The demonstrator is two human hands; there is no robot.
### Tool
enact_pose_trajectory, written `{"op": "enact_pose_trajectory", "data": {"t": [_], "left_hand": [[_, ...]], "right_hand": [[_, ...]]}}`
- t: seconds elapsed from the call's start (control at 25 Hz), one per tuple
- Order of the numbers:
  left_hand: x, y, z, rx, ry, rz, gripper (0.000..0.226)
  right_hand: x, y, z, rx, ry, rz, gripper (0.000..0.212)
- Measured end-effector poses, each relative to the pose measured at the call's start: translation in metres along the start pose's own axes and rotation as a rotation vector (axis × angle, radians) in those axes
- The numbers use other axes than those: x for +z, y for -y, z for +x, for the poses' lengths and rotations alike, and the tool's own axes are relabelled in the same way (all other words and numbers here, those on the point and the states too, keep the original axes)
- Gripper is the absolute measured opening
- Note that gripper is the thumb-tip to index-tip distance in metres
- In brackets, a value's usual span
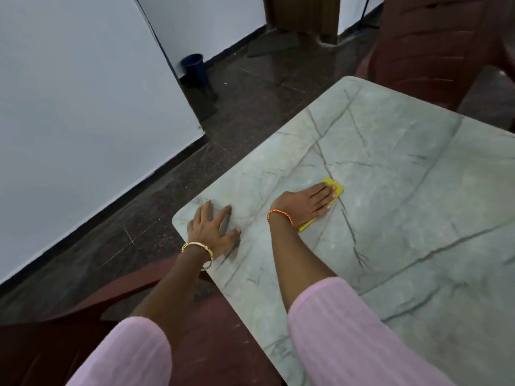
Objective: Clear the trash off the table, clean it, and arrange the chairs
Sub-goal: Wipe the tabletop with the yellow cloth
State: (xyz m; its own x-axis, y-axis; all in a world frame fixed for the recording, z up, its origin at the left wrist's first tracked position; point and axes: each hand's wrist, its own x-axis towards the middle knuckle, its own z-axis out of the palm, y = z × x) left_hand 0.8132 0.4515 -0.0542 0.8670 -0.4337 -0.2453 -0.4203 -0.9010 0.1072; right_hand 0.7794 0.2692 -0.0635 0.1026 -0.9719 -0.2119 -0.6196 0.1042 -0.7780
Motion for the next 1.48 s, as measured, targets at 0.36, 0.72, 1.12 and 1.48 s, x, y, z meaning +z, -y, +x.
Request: {"op": "enact_pose_trajectory", "data": {"t": [0.36,0.72,1.12,1.48], "left_hand": [[0.015,0.035,0.004,0.185,-0.276,-0.232,0.069],[0.009,0.034,-0.002,0.206,-0.215,-0.423,0.093],[0.02,0.001,-0.056,0.318,-0.142,-0.326,0.081],[0.072,-0.166,-0.164,0.724,0.031,-0.066,0.068]], "right_hand": [[0.091,0.08,0.039,-0.294,0.112,-0.013,0.059],[0.081,0.043,-0.048,-0.934,0.689,-0.042,0.056],[-0.028,-0.072,-0.097,-0.924,0.449,-0.547,0.054],[-0.203,-0.204,-0.036,-0.481,0.167,-0.6,0.054]]}}
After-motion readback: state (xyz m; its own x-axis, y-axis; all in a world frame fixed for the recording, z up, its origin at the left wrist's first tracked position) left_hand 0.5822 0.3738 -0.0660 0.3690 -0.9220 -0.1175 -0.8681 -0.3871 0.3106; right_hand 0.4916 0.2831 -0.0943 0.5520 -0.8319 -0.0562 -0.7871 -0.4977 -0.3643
